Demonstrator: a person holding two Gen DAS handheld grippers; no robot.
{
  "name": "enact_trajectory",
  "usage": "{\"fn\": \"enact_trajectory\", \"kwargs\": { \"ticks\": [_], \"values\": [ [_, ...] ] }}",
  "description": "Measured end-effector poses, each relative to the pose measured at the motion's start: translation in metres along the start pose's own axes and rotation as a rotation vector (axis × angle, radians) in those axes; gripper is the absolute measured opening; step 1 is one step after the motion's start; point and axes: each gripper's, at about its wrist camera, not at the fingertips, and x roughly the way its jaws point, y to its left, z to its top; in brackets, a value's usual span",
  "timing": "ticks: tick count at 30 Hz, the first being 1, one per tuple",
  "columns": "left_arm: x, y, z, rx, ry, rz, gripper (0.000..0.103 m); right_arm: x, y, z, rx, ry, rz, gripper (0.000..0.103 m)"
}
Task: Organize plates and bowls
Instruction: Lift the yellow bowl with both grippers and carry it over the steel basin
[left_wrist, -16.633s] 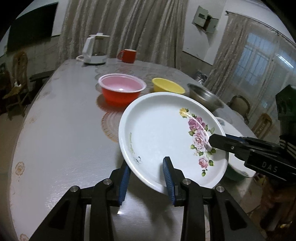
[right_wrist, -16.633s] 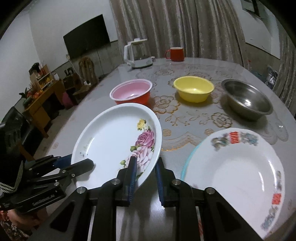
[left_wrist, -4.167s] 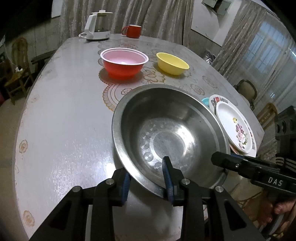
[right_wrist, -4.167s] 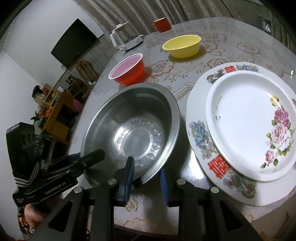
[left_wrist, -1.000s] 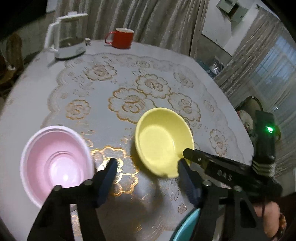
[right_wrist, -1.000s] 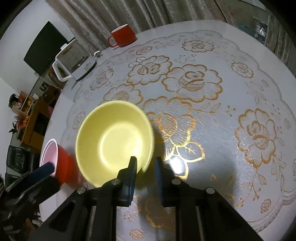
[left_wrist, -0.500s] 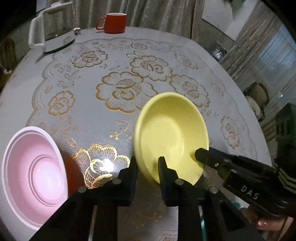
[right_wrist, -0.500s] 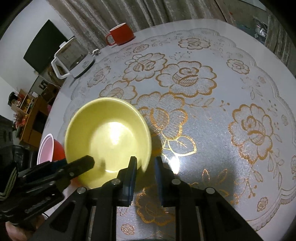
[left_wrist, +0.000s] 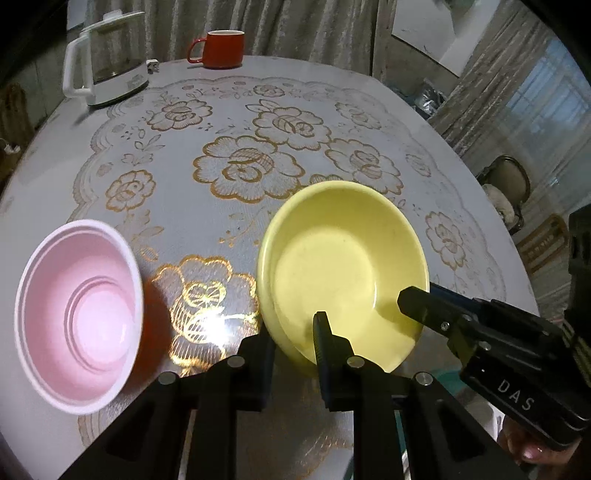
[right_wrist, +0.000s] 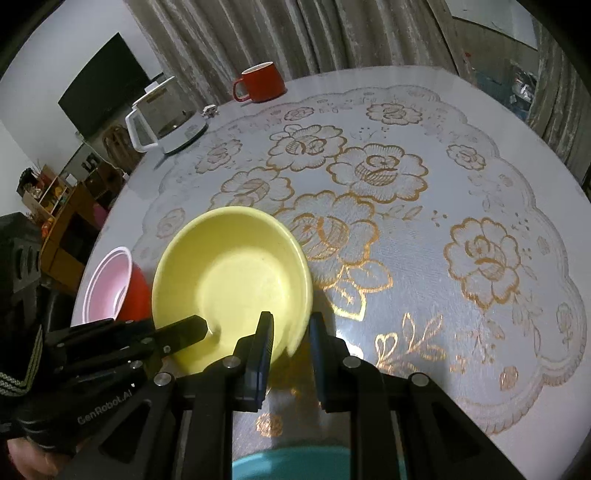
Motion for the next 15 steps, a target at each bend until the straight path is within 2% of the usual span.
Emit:
{"fn": "enact_trajectory", "kwargs": {
  "ticks": [15],
  "values": [
    [-0.040,-0.006,-0.037,0.035,-0.023,-0.030,0.020,-0.038,0.024,-0.037,-0.039,-0.055,-0.015,0.020]
  ]
}}
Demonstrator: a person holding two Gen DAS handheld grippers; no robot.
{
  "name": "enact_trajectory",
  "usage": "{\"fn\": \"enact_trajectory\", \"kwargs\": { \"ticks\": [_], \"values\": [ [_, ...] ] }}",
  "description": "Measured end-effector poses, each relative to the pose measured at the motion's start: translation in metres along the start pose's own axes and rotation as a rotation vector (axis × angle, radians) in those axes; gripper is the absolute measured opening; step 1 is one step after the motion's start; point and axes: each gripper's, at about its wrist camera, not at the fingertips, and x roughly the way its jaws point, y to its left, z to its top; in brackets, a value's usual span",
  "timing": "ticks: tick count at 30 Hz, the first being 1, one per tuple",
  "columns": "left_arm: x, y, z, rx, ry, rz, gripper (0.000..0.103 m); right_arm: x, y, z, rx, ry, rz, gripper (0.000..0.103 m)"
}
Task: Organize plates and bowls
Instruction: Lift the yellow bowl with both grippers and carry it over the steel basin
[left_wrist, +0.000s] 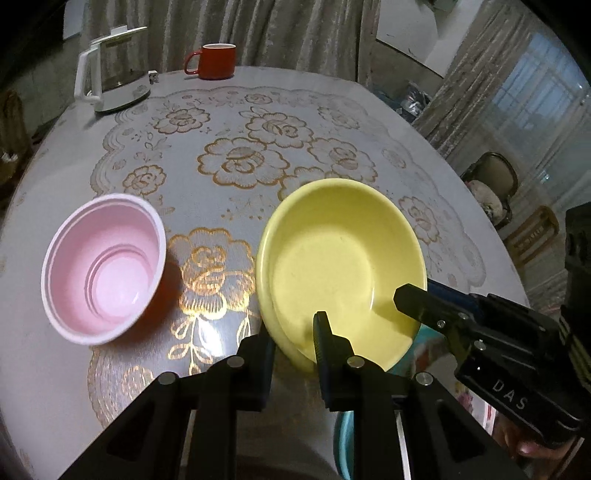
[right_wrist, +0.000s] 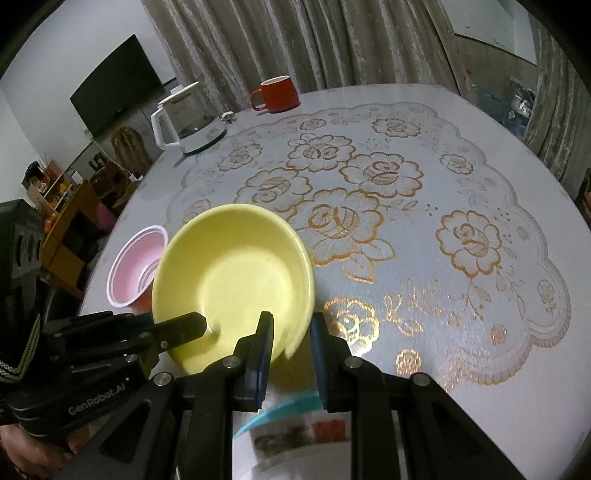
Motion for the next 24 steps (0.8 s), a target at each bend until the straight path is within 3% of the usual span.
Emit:
{"fn": "enact_trajectory", "kwargs": {
  "ticks": [24],
  "values": [
    [-0.050,0.003,-0.072,-0.018,-0.027,-0.098,0.021,-0.057,0.031,-0.063,0.011,-0.078,0.042,0.020]
  ]
}}
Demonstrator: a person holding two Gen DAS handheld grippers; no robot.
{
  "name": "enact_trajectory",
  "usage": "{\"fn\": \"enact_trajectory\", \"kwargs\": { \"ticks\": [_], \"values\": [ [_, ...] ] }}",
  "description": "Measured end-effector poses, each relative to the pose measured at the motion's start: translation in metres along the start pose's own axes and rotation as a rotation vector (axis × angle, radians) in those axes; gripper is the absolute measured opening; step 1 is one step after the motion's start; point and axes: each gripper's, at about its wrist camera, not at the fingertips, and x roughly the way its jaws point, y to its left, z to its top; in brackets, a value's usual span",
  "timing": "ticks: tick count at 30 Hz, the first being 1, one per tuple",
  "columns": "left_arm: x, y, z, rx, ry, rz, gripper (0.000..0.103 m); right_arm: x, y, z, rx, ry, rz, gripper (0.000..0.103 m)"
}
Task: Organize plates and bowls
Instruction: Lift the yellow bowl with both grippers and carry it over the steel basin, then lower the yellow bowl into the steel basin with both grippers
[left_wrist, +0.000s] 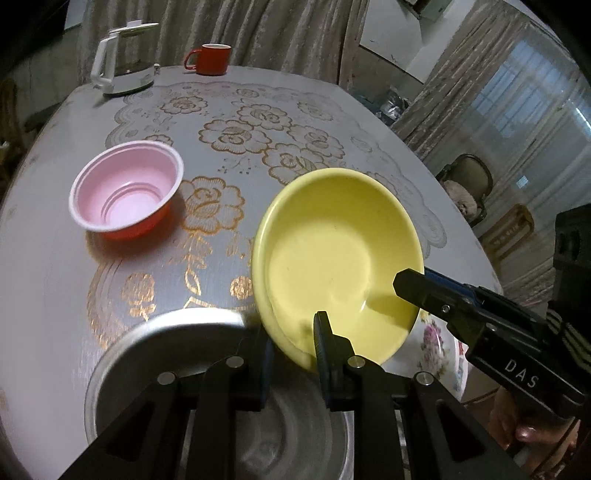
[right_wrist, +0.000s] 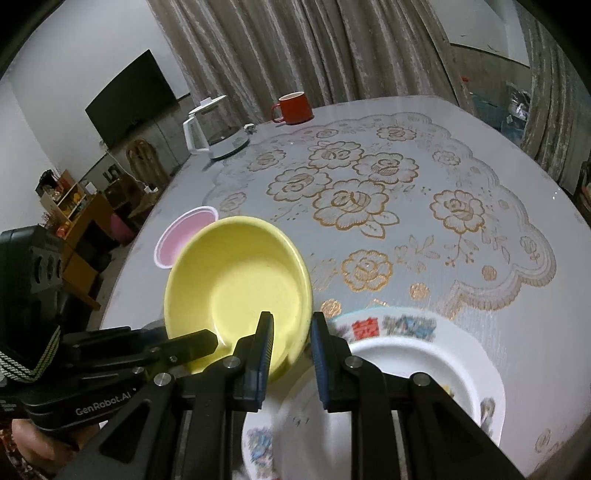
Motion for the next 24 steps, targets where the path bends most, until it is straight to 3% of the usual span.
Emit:
{"fn": "enact_trajectory", "kwargs": {
  "ticks": [16,24],
  "values": [
    [-0.048,0.018,-0.052,-0.042,-0.064,-0.026,0.021,-0.033,0.038,-0.044,0.002,-0.029,0.080,0.021],
    [-0.056,0.034,-0.075,-0.053,-0.056,-0.012,0.021,-0.024,0.052,-0.067,0.027,0.017,0.127,0.021]
  ]
}}
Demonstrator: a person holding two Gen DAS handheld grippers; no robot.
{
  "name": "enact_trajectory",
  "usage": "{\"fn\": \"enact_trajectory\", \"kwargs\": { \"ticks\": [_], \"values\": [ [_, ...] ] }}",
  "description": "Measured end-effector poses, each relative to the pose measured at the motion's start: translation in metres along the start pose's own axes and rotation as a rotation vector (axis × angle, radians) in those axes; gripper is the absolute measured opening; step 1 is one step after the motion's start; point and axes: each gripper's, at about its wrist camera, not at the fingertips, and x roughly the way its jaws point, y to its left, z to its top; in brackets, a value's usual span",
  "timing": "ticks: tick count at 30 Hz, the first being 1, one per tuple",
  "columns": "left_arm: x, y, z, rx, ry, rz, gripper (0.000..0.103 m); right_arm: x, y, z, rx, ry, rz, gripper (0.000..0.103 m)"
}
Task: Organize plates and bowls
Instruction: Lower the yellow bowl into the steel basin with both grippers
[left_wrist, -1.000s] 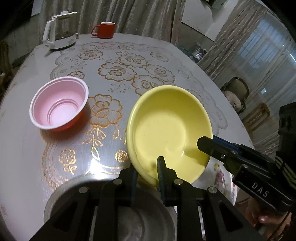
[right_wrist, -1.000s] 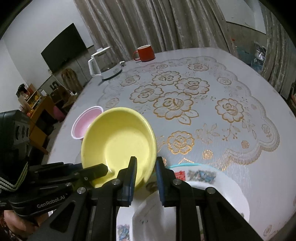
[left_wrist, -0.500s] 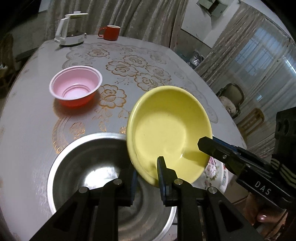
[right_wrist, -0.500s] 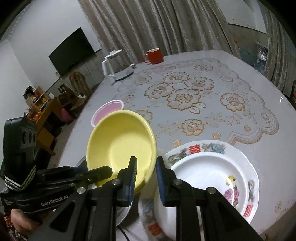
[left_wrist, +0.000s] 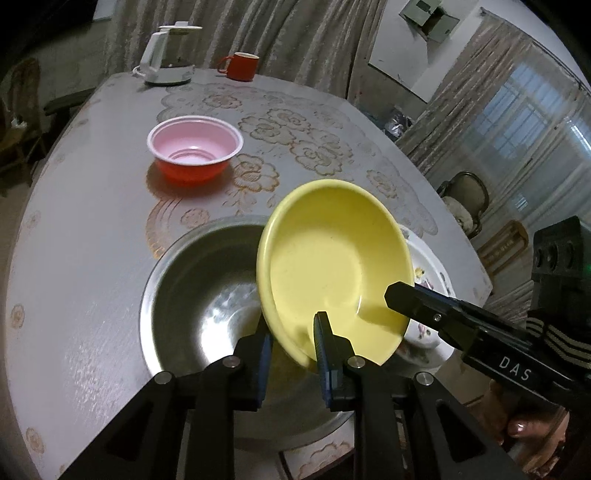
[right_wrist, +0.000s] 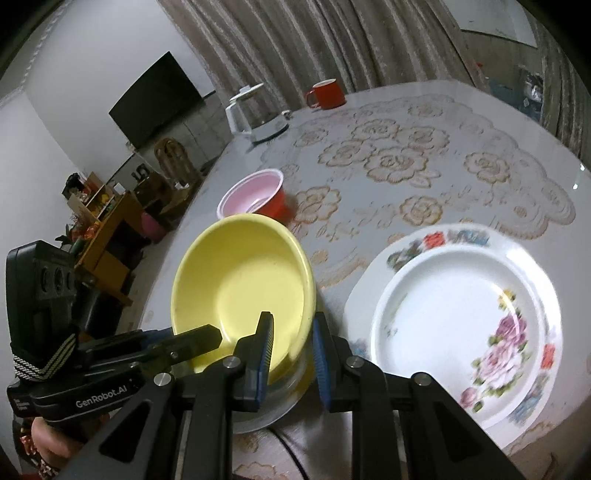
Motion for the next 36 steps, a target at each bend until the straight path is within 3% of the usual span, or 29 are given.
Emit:
{"fn": "enact_trajectory", "kwargs": {
  "ticks": [20,31,36],
  "values": [
    [0.008,0.022,-0.020,0.044,0.022,0.090,0.022,0.034,0.019,-0.025,0.007,0.114,0.000,0.022],
    [0.017,0.020,-0.019,0.070,0.040,0.094,0.032,0.044,0.023,-0.023,0.001,0.138,-0.055,0.027],
    [0.014,0.018,-0.018,0.067,0.049,0.069,0.050,0.046,0.023,-0.020,0.012,0.146,-0.067,0.028]
  ]
}}
